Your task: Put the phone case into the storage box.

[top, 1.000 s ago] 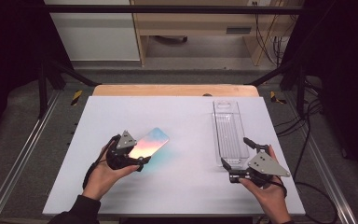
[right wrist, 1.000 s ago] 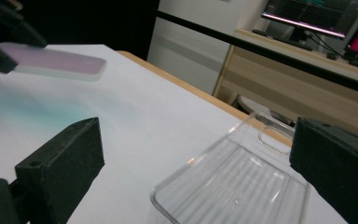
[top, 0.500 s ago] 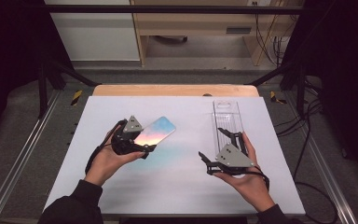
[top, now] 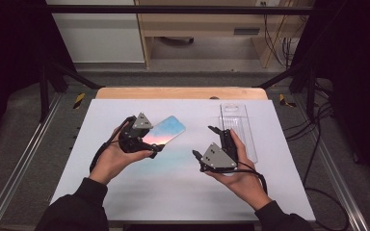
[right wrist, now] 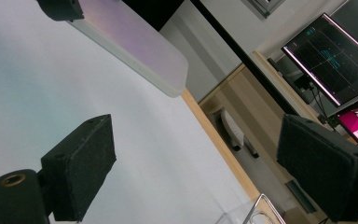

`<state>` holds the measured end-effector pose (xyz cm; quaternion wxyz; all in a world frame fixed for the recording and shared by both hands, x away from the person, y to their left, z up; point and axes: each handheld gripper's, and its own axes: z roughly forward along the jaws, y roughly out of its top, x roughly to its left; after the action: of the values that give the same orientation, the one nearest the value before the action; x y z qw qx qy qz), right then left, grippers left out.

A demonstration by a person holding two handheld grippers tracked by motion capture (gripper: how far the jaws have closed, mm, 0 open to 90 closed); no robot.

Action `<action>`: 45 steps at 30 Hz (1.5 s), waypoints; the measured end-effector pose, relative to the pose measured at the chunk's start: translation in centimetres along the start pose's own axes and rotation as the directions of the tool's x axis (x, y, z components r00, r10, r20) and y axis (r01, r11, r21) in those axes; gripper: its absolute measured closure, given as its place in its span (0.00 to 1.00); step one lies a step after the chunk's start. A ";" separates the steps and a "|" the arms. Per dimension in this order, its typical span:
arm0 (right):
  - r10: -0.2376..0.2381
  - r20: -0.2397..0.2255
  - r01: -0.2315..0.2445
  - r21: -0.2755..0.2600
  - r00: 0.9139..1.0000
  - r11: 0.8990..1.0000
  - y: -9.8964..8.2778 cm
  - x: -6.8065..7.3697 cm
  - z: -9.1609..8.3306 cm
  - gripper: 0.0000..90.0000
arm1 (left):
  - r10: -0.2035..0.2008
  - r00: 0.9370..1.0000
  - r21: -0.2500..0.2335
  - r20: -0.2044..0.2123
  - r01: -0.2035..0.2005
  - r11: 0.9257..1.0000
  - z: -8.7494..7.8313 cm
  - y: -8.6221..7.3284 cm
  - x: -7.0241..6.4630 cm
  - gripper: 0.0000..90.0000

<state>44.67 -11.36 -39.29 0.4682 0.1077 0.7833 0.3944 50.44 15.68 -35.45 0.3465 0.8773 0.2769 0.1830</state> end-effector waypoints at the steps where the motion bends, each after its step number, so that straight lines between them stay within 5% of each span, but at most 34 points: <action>1: -0.007 0.006 0.007 -0.001 1.000 1.000 0.1 0.0 0.1 0.14 | -0.001 1.000 -0.003 0.002 0.001 1.000 0.0 0.2 0.0 0.18; 18: -0.142 0.070 0.143 -0.004 0.987 0.990 1.4 1.0 2.2 0.23 | 0.008 1.000 0.007 0.007 -0.008 1.000 -0.2 1.8 0.7 0.18; 45: -0.212 0.065 0.213 -0.011 0.975 0.977 2.1 2.6 3.8 0.27 | 0.018 0.999 0.014 0.038 -0.019 1.000 -0.7 2.5 0.5 0.18</action>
<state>45.93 -6.61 -40.37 0.5333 0.0319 0.7716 0.3454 51.36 14.83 -33.09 0.3435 0.8857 0.2635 0.1675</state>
